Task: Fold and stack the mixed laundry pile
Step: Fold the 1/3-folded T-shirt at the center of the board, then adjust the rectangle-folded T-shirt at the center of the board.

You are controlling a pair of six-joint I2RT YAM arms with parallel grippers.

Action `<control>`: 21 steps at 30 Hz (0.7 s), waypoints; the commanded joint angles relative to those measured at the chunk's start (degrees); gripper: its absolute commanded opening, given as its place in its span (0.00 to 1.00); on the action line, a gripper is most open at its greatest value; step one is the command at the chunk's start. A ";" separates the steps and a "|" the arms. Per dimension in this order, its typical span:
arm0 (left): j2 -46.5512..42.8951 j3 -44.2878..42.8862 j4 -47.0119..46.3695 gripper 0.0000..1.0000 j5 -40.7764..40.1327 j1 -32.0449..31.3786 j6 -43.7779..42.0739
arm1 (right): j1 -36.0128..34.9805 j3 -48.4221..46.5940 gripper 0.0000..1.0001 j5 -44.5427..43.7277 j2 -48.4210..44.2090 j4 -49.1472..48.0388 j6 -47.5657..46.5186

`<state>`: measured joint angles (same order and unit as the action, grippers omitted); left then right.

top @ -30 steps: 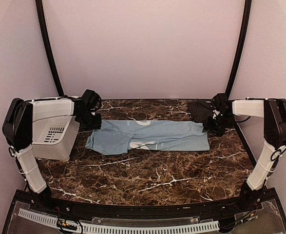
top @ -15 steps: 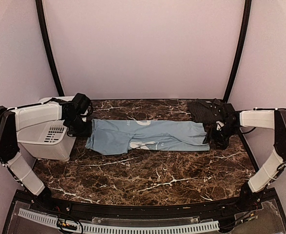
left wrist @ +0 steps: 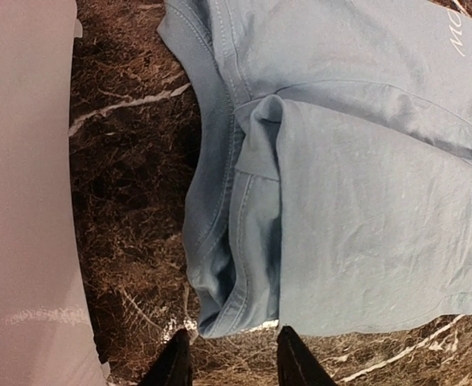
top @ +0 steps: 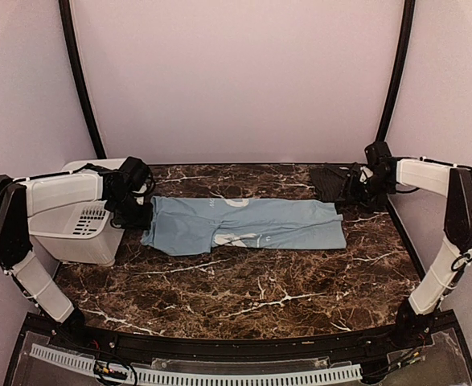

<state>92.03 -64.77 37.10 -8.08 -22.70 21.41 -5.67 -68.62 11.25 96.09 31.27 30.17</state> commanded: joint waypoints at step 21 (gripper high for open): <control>1.69 0.24 0.79 0.33 2.91 0.29 -3.17 | -0.74 15.48 0.49 6.18 -4.16 -4.44 -0.36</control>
<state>92.62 -63.31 36.64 -5.26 -22.70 19.09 -5.67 -54.65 18.41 90.94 29.34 29.41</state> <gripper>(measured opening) 0.332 0.492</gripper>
